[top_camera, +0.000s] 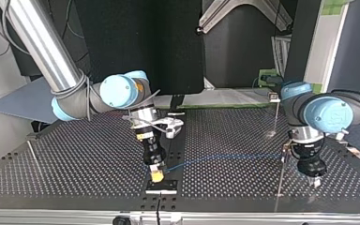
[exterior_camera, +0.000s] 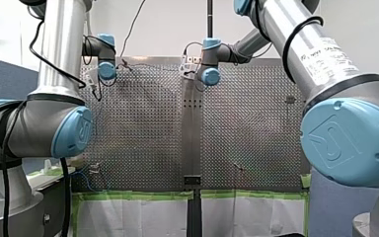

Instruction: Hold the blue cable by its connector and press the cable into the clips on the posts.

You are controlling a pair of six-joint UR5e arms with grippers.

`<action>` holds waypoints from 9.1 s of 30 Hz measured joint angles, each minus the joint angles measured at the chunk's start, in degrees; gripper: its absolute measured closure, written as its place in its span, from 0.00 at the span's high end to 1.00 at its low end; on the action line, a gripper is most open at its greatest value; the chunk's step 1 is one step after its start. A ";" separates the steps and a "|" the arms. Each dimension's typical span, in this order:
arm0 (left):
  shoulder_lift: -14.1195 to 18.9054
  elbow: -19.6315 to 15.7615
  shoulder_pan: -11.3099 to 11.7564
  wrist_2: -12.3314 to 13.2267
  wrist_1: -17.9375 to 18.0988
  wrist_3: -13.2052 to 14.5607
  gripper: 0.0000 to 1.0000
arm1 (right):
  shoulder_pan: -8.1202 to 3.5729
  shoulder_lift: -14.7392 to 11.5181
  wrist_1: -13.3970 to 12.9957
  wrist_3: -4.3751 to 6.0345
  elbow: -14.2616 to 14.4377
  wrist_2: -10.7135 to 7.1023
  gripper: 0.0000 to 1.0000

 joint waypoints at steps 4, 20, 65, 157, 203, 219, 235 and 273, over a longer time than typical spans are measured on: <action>0.67 -0.03 -0.13 -1.81 -1.95 0.43 0.22 | 0.07 0.06 0.14 -0.04 0.00 -0.05 0.00; 1.69 -0.14 -0.71 -1.28 -10.99 4.65 0.98 | 0.40 0.21 0.98 -0.06 0.02 -0.06 0.00; 20.13 -10.35 -1.15 9.89 -22.68 -2.68 0.98 | 1.69 0.85 2.13 -0.50 0.15 -0.15 0.00; 11.78 -5.78 -10.49 4.55 -18.08 22.85 0.98 | 0.25 1.75 3.93 -0.81 0.17 -0.13 0.00; 7.98 -1.24 -13.06 1.19 -12.62 22.08 0.30 | 0.43 3.56 4.01 -1.05 0.10 -0.24 0.00; 8.00 -1.83 -14.55 -4.53 -13.13 22.69 0.00 | 0.51 3.54 4.45 -1.10 0.12 -0.24 0.00; 7.96 -5.47 -16.59 -4.87 -10.44 21.32 0.00 | 0.77 3.53 8.38 -2.06 2.08 2.21 0.00; -0.15 -22.73 -24.45 -8.06 7.56 18.43 0.00 | 0.81 0.02 -2.85 -5.56 21.40 9.24 0.00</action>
